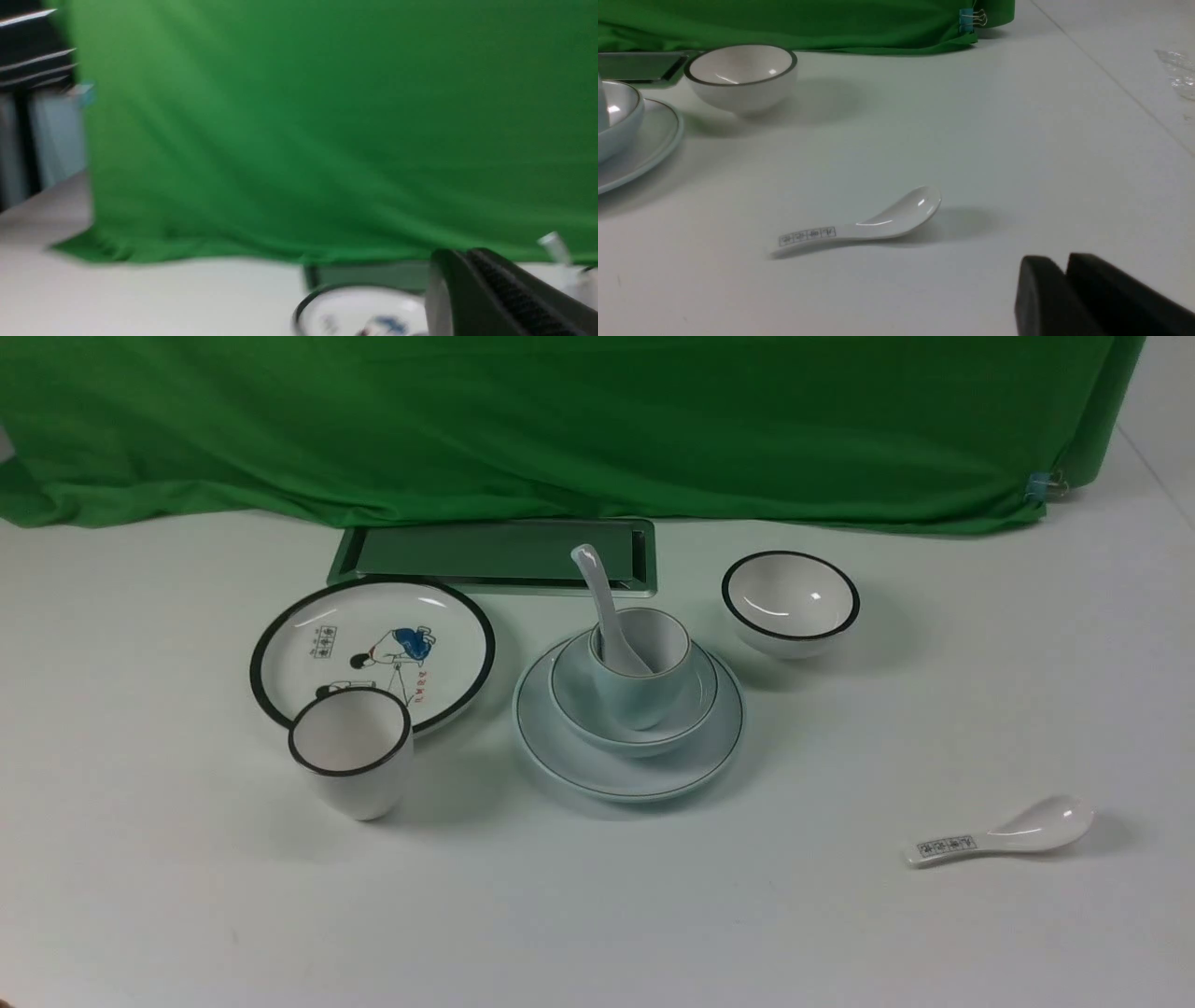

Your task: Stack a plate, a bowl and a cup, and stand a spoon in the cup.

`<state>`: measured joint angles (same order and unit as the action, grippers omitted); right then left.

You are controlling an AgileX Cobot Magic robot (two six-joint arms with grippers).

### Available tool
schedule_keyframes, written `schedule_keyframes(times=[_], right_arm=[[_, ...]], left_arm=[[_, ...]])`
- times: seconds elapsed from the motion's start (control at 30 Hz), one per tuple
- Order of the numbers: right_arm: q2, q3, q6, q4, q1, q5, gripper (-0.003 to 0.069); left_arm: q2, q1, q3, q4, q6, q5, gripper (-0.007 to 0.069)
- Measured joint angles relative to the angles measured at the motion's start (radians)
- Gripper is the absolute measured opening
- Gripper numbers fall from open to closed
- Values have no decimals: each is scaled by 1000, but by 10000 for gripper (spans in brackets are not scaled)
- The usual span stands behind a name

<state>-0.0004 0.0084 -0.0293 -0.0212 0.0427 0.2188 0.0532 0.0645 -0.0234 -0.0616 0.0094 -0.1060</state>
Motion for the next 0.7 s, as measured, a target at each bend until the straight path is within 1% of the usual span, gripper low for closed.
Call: schedule_keyframes(times=[0.03,0.07,0.13,0.3,0.33,0.4,0.5,0.7], right_arm=[[0,0,0,0,0,0,113],[0,0,0,0,0,0,114],[0,0,0,0,0,0,115],[0,0,0,0,0,0,115],[0,0,0,0,0,0,117],[0,0,0,0,0,0,120],[0,0,0,0,0,0,124],[0,0,0,0,0,0,145]], left_arm=[[0,12,8,0,0,4,-30],[0,54,26,-4,0,41,-30],[-5,72,30,-4,1,68,-30],[-47,77,30,-13,32,199,-30],[-50,77,30,-25,45,265,-30],[-52,77,31,-52,48,321,-30],[-52,77,31,-67,48,326,-30],[-52,77,31,-35,46,326,-30]])
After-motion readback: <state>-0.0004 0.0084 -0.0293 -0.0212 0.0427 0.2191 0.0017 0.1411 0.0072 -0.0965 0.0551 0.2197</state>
